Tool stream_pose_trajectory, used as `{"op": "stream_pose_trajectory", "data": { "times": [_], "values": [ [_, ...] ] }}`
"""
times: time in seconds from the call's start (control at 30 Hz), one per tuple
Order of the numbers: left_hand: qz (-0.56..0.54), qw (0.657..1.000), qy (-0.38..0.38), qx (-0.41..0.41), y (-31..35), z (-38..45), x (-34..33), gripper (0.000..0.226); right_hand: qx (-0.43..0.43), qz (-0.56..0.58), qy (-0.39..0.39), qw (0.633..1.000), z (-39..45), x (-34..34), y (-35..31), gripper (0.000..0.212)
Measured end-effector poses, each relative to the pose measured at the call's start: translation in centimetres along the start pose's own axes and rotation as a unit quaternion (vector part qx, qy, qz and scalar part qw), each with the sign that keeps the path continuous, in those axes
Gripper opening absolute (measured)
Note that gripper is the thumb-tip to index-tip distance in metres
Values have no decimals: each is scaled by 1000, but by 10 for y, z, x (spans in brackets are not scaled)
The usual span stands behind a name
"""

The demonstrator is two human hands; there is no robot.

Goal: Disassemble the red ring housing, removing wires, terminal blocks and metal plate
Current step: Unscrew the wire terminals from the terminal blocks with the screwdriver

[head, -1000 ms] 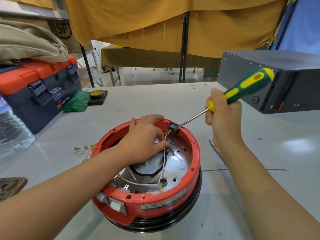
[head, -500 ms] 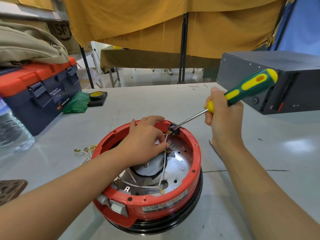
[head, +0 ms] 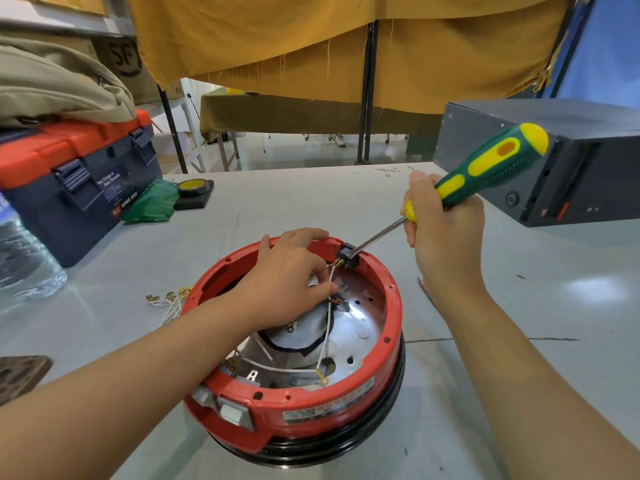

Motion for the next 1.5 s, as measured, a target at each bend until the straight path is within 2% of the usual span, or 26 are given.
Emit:
{"op": "stream_pose_trajectory", "data": {
  "times": [0.2,0.43,0.53,0.63,0.9,1.1,1.27,1.5],
  "values": [
    [2,1000,3,-1,0,1,0,21,7,-5,-32,999,1,-2,-2,33],
    [14,1000,2,1,0,2,-1,22,-103,87,2,991,13,7,12,32],
    [13,1000,6,-1,0,2,-1,23,-128,59,-14,990,7,0,24,39],
    [7,1000,4,-1,0,2,-2,23,-112,20,-28,993,2,-10,24,37],
    [-30,999,5,12,2,1,1,19,-114,70,-5,991,4,1,15,35],
    [-108,994,8,26,-2,3,7,13,-129,108,4,986,6,4,12,38],
    [-280,958,37,46,-8,3,16,20,-161,163,38,973,9,8,15,37],
    [-480,869,80,91,-20,2,30,10,-168,178,53,968,9,9,18,42]
  ]
}}
Point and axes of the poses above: each hand's wrist, its own z-axis towards the middle knuckle, its own x-axis out of the back of the hand, y = z × x, the point moved 2 cm from there along z, towards the middle knuckle, and after that the axes turned 1 degree about -x, right-handed, at the moved point
